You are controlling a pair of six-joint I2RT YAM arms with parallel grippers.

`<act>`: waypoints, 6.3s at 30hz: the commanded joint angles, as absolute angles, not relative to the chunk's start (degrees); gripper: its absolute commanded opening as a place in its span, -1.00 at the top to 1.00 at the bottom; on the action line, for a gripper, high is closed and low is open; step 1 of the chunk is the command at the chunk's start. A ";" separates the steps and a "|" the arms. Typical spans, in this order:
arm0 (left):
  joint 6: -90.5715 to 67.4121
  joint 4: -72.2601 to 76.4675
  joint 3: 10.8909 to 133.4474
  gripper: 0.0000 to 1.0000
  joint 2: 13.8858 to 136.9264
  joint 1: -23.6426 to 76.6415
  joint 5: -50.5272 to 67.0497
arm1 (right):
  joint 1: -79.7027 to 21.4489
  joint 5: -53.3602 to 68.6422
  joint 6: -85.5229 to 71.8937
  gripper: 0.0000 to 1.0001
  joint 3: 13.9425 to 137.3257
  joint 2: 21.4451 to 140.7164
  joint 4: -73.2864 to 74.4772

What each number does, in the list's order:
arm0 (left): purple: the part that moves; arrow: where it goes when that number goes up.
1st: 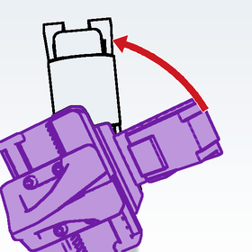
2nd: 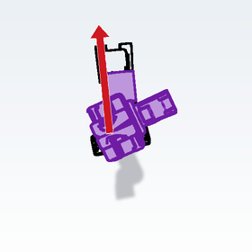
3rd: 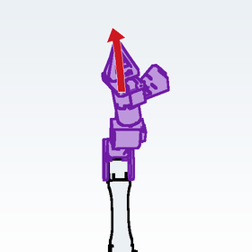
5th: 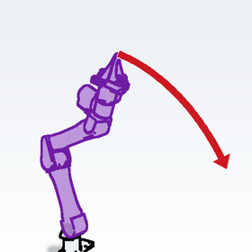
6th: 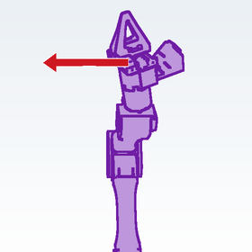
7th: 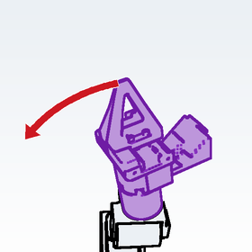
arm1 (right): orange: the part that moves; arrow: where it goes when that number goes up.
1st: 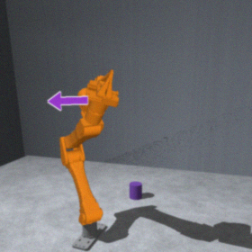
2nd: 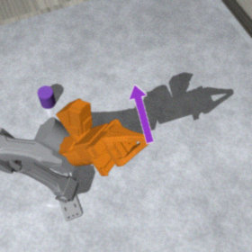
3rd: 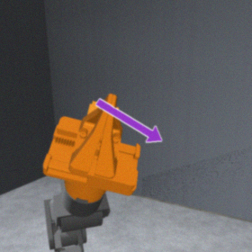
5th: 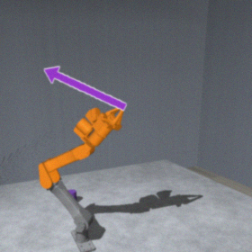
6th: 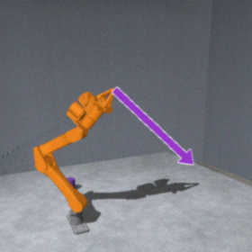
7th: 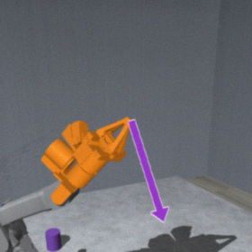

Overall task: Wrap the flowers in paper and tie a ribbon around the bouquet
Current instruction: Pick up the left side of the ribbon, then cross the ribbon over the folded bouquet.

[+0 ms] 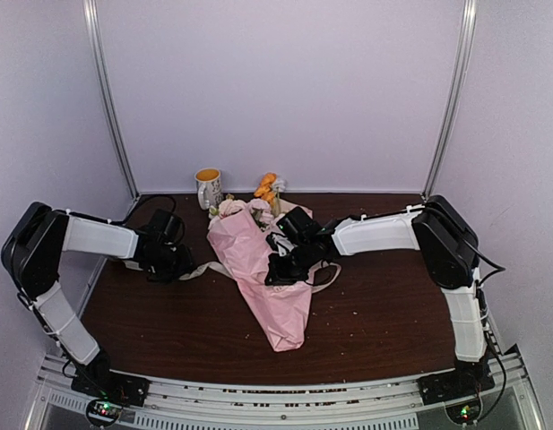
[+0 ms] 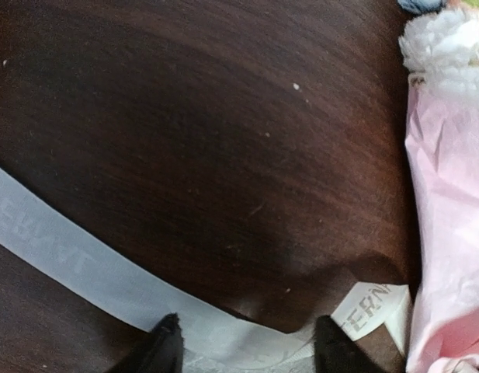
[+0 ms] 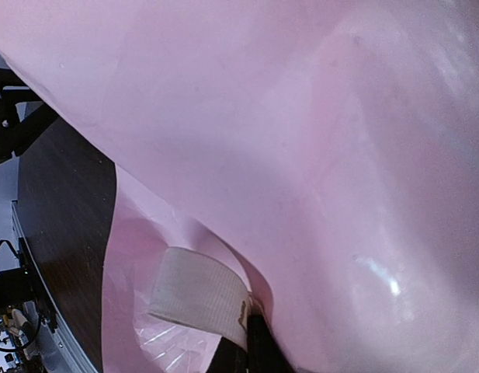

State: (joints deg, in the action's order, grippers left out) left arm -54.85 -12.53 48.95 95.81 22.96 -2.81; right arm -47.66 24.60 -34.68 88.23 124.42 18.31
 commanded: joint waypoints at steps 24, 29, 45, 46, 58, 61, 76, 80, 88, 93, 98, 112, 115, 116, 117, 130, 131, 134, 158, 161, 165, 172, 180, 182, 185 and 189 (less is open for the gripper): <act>-31.69 -11.50 54.03 0.10 93.87 23.82 3.34 | -47.90 22.18 -33.44 1.00 86.51 123.33 22.68; -25.33 -13.63 54.74 -0.32 96.53 23.94 7.41 | -47.90 22.24 -33.31 1.00 86.60 123.48 22.77; -22.50 -16.42 54.82 1.00 98.15 24.49 4.13 | -47.81 23.53 -33.98 1.00 87.37 123.85 22.54; -22.35 -15.86 54.05 1.00 96.20 24.94 3.34 | -47.78 23.55 -34.05 1.00 87.44 123.92 22.44; -8.38 -11.55 58.22 1.00 78.53 39.73 3.19 | -47.12 24.99 -35.33 1.00 87.59 124.56 21.14; -9.22 -7.40 60.10 1.00 82.27 39.79 6.70 | -47.12 25.54 -36.49 1.00 87.01 124.21 19.70; -21.48 -8.85 72.98 1.00 110.38 37.63 15.97 | -47.25 23.15 -40.01 1.00 78.47 109.26 13.36; -21.63 -9.02 73.21 1.00 113.42 37.64 17.81 | -47.21 21.82 -38.96 1.00 79.72 104.66 14.54; -21.89 -8.16 71.20 1.00 113.66 37.67 18.22 | -46.19 19.52 -35.12 1.00 89.90 103.83 19.94; -22.34 -6.62 68.62 1.00 111.43 37.62 17.54 | -45.14 17.98 -36.48 1.00 96.49 109.73 21.94; -22.96 -5.13 66.99 1.00 110.18 37.62 18.12 | -45.03 17.14 -36.09 0.60 100.98 115.25 26.41; -22.45 -3.69 65.62 1.00 108.50 37.66 19.32 | -42.49 17.74 -28.49 0.41 94.55 109.21 28.70; -22.40 -3.69 65.61 1.00 108.36 37.53 19.43 | -43.91 22.80 -29.08 0.52 85.98 106.38 18.67; -22.34 -3.69 65.65 1.00 108.29 37.51 19.42 | -44.71 24.21 -29.35 0.55 84.26 106.33 16.62; -22.28 -3.76 65.70 1.00 108.18 37.45 19.35 | -45.47 25.08 -29.44 0.58 82.91 106.65 15.62; -21.20 -5.27 65.57 1.00 107.14 37.00 18.25 | -48.13 19.80 -22.74 0.02 83.91 111.42 21.09; -21.18 -5.27 65.52 1.00 107.14 37.00 18.20 | -48.39 19.01 -21.28 0.02 85.01 111.60 22.19; -21.40 -5.04 65.32 1.00 107.13 36.91 18.40 | -48.78 15.84 -18.39 0.00 86.40 111.73 23.17; -20.71 0.42 59.00 1.00 103.08 36.21 19.85 | -46.50 27.64 -26.01 1.00 97.39 125.21 22.62; -20.28 4.90 55.64 1.00 100.17 36.42 21.84 | -46.16 28.44 -30.05 1.00 101.33 128.71 22.42; -15.18 6.92 53.11 1.00 95.80 38.41 27.39 | -46.17 28.76 -33.00 1.00 106.14 133.47 23.15; -11.74 6.65 55.74 1.00 96.50 39.90 33.71 | -46.26 32.92 -36.39 1.00 107.36 133.49 18.22; -14.73 9.47 58.28 1.00 102.35 39.90 30.25 | -45.29 32.64 -42.96 0.88 96.55 125.15 7.80; -15.02 10.15 57.81 1.00 102.60 39.90 29.71 | -45.27 31.97 -43.67 0.88 95.33 123.46 7.28; -14.71 9.65 58.06 1.00 103.56 39.95 28.78 | -45.20 29.73 -44.50 0.88 94.11 121.70 7.49; -14.82 9.41 58.06 1.00 104.74 39.90 28.19 | -45.18 27.53 -44.69 0.82 93.85 120.14 9.93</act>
